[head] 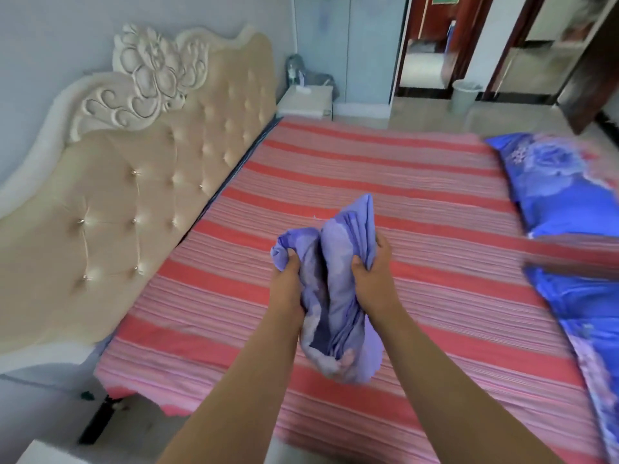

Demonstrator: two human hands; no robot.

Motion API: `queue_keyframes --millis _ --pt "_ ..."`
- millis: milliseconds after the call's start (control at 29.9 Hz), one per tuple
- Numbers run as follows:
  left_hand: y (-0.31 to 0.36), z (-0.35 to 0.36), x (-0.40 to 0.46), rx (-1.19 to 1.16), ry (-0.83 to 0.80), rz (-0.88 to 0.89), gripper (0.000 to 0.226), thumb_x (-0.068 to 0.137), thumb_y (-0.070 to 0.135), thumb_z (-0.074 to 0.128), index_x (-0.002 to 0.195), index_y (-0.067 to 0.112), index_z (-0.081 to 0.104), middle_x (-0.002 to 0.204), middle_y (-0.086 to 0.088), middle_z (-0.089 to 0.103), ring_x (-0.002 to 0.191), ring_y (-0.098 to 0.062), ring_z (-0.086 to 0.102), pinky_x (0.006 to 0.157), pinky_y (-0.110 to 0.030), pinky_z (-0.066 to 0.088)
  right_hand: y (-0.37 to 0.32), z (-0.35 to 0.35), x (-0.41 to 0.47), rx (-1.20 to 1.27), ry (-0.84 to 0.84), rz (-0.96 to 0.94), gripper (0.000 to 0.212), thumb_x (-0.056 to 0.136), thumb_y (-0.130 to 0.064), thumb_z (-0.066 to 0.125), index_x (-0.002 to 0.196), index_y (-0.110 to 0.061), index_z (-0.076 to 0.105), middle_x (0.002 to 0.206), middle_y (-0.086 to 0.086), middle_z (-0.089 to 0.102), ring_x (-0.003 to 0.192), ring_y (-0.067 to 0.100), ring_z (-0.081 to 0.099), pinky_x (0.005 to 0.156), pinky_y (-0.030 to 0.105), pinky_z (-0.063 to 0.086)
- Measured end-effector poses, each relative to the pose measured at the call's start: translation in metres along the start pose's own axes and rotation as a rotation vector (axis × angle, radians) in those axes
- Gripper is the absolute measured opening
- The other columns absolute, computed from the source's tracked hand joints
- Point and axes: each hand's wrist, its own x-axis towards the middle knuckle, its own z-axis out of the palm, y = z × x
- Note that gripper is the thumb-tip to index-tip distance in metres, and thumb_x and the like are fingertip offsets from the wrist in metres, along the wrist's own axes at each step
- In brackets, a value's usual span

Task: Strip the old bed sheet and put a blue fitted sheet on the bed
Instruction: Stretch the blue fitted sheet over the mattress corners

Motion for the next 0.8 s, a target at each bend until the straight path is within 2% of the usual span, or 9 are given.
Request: queue_keyframes --millis 67,167,267,334,401,501,601,702,802 --pt "-0.008 0.013 0.002 0.066 -0.051 -0.038 0.021 0.099 0.025 0.047 0.093 0.010 0.061 0.074 -0.005 0.070 0.069 -0.018 0.069 0.060 -0.028 0.056 0.002 -0.015 0.006 -0.103 -0.131 -0.040 0.060 0.093 0.003 0.041 0.147 -0.015 0.021 0.141 -0.013 0.025 0.125 0.002 0.034 0.097 -0.001 0.026" --pt "-0.014 0.032 0.011 0.149 -0.062 -0.023 0.015 0.097 0.018 0.051 0.088 0.013 0.062 0.072 -0.007 0.069 0.073 -0.027 0.066 0.065 -0.033 0.056 0.005 -0.034 0.013 -0.284 -0.199 0.026 0.048 0.093 0.008 0.031 0.131 -0.017 0.048 0.130 -0.008 0.043 0.117 0.013 0.046 0.098 0.016 0.034" --pt "-0.014 0.045 0.021 0.207 -0.105 -0.019 0.017 0.096 0.017 0.053 0.083 0.016 0.063 0.073 -0.006 0.068 0.074 -0.026 0.065 0.072 -0.037 0.056 0.007 -0.041 0.017 -0.364 -0.187 0.176 0.031 0.097 -0.006 0.035 0.094 -0.018 0.063 0.095 -0.004 0.061 0.086 0.013 0.055 0.080 0.026 0.042" --pt "-0.015 0.050 0.029 0.167 -0.141 -0.086 0.015 0.095 0.016 0.055 0.087 0.011 0.067 0.074 -0.005 0.073 0.069 -0.020 0.070 0.063 -0.030 0.057 0.000 -0.037 0.022 -0.338 -0.151 0.222 0.029 0.098 -0.030 0.042 0.080 -0.017 0.061 0.080 -0.002 0.059 0.073 0.013 0.051 0.068 0.026 0.041" --pt "-0.015 0.053 0.038 0.156 -0.188 -0.163 0.018 0.090 0.019 0.060 0.093 0.004 0.069 0.086 -0.016 0.073 0.077 -0.028 0.070 0.070 -0.034 0.056 -0.010 -0.028 0.030 -0.334 -0.115 0.228 0.044 0.092 -0.051 0.048 0.066 -0.016 0.049 0.062 -0.003 0.046 0.057 0.010 0.041 0.055 0.022 0.034" --pt "-0.010 0.052 0.061 0.248 -0.229 -0.236 0.025 0.083 0.027 0.065 0.090 0.003 0.071 0.087 -0.016 0.073 0.078 -0.028 0.069 0.076 -0.037 0.055 -0.016 -0.015 0.049 -0.433 -0.071 0.241 0.052 0.089 -0.053 0.055 0.056 -0.017 0.035 0.052 -0.004 0.035 0.048 0.009 0.033 0.045 0.017 0.030" --pt "-0.001 0.051 0.089 0.343 -0.253 -0.238 0.016 0.087 0.020 0.062 0.077 0.009 0.068 0.073 -0.007 0.068 0.071 -0.021 0.063 0.070 -0.030 0.050 -0.018 -0.003 0.066 -0.561 -0.024 0.231 0.048 0.096 -0.039 0.050 0.055 -0.016 0.037 0.054 0.001 0.040 0.052 0.015 0.036 0.046 0.022 0.027" --pt "0.008 0.045 0.116 0.342 -0.321 -0.248 0.012 0.091 0.019 0.060 0.088 0.011 0.069 0.089 -0.011 0.070 0.086 -0.026 0.064 0.082 -0.032 0.050 -0.015 0.016 0.079 -0.600 0.051 0.223 0.045 0.101 -0.025 0.038 0.058 -0.014 0.041 0.063 0.007 0.048 0.067 0.024 0.044 0.057 0.029 0.024" --pt "0.017 0.035 0.139 0.256 -0.276 -0.299 0.036 0.077 0.033 0.069 0.101 0.006 0.068 0.107 -0.019 0.068 0.101 -0.031 0.065 0.098 -0.043 0.047 -0.004 0.029 0.095 -0.338 0.198 0.312 0.038 0.099 -0.032 0.038 0.072 -0.010 0.054 0.074 0.011 0.058 0.077 0.032 0.057 0.072 0.037 0.048"
